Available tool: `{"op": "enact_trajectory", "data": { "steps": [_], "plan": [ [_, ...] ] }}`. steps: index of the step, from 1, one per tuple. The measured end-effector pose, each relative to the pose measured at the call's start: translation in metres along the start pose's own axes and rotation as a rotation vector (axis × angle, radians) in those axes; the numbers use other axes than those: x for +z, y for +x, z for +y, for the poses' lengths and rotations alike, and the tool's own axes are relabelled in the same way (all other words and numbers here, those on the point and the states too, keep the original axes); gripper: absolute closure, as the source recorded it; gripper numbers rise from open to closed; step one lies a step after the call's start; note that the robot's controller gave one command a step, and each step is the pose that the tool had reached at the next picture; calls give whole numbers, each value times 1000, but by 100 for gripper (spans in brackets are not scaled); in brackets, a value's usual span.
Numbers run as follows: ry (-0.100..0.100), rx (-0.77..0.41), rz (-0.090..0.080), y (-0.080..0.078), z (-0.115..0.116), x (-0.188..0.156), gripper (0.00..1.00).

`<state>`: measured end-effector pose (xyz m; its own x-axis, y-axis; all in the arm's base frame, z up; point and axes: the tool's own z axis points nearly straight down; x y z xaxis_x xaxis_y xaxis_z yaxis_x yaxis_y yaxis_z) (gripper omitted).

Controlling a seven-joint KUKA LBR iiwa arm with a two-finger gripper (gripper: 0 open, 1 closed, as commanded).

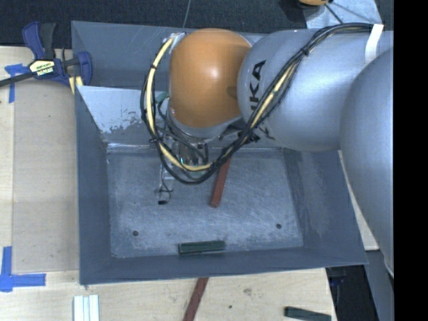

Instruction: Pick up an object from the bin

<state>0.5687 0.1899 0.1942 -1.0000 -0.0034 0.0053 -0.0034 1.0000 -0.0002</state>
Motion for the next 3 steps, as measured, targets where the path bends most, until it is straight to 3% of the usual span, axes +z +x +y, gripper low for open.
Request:
{"op": "enact_trajectory", "data": {
  "steps": [1, 2, 3],
  "plan": [
    [-2, 3, -8, -2, -1, -5, 0],
    [-3, -94, -9, -2, -16, -1, 0],
    [1, -310, -10, 17, -54, 19, 0]
  ]
}}
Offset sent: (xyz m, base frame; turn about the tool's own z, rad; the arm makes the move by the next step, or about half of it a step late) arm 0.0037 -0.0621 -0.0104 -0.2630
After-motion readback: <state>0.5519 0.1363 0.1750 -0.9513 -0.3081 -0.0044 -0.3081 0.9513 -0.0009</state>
